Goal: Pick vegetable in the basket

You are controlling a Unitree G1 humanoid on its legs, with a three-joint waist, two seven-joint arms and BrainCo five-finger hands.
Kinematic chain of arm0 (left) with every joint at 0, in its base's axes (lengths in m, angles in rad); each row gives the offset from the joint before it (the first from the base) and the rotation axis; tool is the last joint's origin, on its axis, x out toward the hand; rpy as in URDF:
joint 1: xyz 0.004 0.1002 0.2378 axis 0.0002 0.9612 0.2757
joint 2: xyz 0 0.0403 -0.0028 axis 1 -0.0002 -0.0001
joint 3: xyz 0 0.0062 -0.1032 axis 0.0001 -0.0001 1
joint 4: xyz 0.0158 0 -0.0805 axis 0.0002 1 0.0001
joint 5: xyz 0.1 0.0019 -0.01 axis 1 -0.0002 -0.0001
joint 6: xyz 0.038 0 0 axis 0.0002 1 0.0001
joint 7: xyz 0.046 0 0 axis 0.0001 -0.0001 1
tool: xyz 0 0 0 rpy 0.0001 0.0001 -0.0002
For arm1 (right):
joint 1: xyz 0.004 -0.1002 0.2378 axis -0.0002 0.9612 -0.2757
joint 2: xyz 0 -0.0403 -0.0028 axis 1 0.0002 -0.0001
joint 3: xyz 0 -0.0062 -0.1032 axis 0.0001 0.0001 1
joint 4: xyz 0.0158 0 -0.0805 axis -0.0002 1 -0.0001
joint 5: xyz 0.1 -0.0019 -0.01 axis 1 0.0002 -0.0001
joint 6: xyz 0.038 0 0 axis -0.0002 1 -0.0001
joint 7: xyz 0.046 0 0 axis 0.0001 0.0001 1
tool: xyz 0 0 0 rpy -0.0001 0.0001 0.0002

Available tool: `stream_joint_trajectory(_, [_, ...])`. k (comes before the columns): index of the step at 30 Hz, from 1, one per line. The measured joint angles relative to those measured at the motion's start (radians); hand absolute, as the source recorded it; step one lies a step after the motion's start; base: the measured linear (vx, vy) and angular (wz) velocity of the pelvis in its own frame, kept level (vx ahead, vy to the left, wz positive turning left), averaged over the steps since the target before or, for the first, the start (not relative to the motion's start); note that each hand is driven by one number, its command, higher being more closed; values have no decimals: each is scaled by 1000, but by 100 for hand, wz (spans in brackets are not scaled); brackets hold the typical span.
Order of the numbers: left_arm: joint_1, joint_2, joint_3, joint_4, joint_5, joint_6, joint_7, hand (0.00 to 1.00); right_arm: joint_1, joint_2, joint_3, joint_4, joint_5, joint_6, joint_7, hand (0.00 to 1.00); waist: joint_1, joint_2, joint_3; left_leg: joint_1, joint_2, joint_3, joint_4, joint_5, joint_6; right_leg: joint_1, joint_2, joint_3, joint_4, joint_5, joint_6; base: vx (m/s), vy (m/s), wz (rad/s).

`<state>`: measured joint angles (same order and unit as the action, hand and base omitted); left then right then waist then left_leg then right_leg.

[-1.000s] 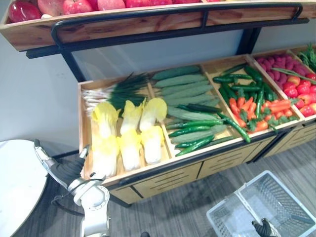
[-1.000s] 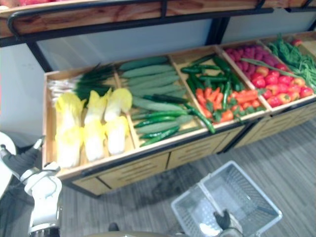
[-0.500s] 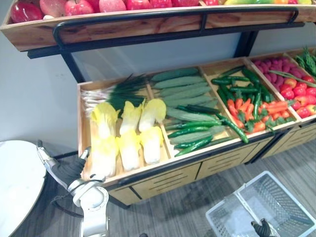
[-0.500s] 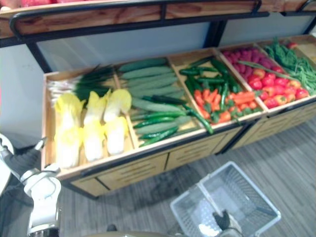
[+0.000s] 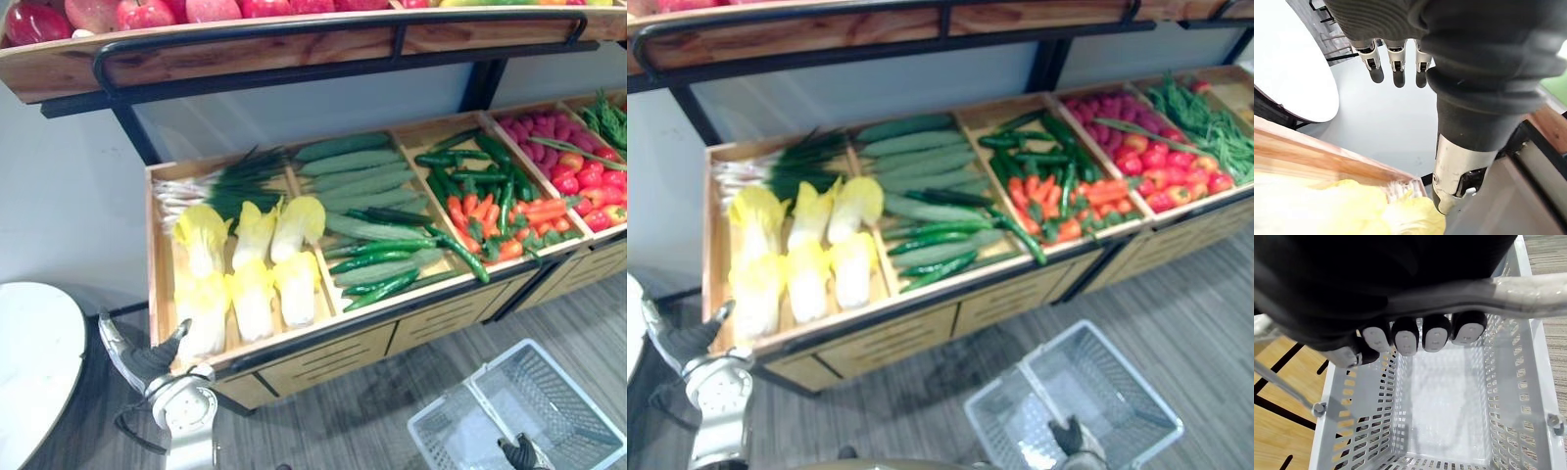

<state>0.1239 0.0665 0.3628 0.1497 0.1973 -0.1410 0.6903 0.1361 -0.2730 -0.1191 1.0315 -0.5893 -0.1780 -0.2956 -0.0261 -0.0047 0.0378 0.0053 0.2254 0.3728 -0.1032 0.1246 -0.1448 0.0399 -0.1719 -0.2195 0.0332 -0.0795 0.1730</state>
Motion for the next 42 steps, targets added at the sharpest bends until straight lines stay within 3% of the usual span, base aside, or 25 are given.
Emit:
stream_joint_trajectory(13, [0,0,12,28,-1,19,-28,0,0,7,-3,0,0,4,19,100,0,-6,-4,0,0,0,0,-3,-1,0,0,1,-2,0,0,0,0,0])
stream_joint_trajectory(30, [-17,18,46,217,-40,37,-37,0,-5,6,-11,-3,0,7,38,100,0,-6,-5,-5,-1,2,0,-13,-7,-3,0,3,-15,0,0,0,0,0])
stream_joint_trajectory(42, [-63,26,45,219,-39,37,-37,0,-22,3,-10,-5,0,13,38,100,-1,-2,-2,-21,-2,5,1,-14,-9,-21,0,6,-16,0,0,0,0,0])
